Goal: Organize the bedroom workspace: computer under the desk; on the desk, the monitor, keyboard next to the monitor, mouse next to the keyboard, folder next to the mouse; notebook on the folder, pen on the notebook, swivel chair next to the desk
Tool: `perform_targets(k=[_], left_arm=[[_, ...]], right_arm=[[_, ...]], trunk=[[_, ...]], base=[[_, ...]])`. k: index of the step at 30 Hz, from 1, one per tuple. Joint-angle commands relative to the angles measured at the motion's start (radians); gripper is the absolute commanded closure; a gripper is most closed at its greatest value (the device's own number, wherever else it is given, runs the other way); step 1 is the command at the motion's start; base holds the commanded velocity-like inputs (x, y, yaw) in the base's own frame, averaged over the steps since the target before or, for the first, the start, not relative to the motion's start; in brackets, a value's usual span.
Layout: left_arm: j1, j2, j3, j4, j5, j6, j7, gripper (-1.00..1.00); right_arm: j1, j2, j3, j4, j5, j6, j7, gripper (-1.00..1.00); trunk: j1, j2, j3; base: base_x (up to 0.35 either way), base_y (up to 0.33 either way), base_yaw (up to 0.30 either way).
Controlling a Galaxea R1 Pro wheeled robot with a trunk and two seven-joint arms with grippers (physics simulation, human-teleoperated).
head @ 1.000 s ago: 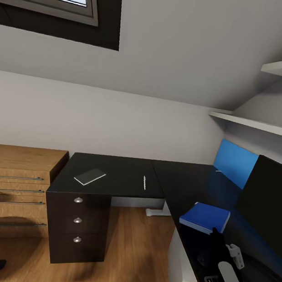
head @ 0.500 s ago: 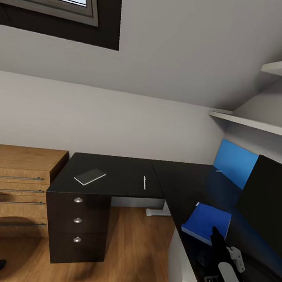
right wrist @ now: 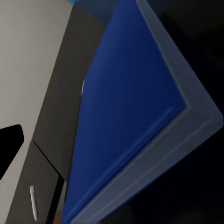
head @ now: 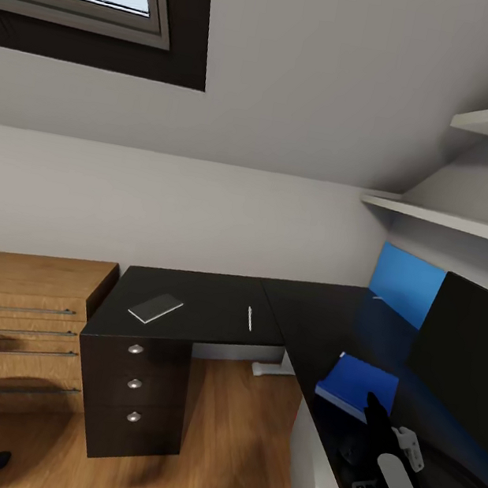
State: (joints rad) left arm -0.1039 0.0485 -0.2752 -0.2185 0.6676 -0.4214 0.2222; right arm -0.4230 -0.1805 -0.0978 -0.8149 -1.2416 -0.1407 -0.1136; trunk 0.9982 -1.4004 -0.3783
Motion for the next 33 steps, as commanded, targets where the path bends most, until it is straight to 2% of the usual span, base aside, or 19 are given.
perform_targets(k=[1,7,24,33], left_arm=[[0.0,0.001,-0.009,-0.001,0.003,-0.002,0.008,-1.0],[0.0,0.001,-0.008,-0.001,0.003,-0.002,0.008,-1.0],[0.0,0.001,-0.008,-0.001,0.0,-0.003,0.007,-1.0],[0.0,0.001,-0.009,-0.001,0.0,-0.004,0.006,-1.0]], right_arm=[[0.0,0.0,0.002,-0.001,-0.01,-0.005,-0.003,-1.0],[0.0,0.0,0.003,-0.002,-0.01,-0.005,-0.003,-1.0],[0.0,0.0,0.001,-0.002,-0.01,-0.007,-0.003,-1.0],[0.0,0.0,0.001,-0.003,-0.01,-0.007,-0.003,-1.0]], trunk=[[-0.004,0.007,0.002],[-0.027,0.049,0.021],[-0.027,0.049,0.021],[-0.027,0.049,0.021]], base=[[0.0,0.0,0.0],[0.0,0.0,0.0],[-0.002,0.0,0.0],[-0.111,0.0,0.0]])
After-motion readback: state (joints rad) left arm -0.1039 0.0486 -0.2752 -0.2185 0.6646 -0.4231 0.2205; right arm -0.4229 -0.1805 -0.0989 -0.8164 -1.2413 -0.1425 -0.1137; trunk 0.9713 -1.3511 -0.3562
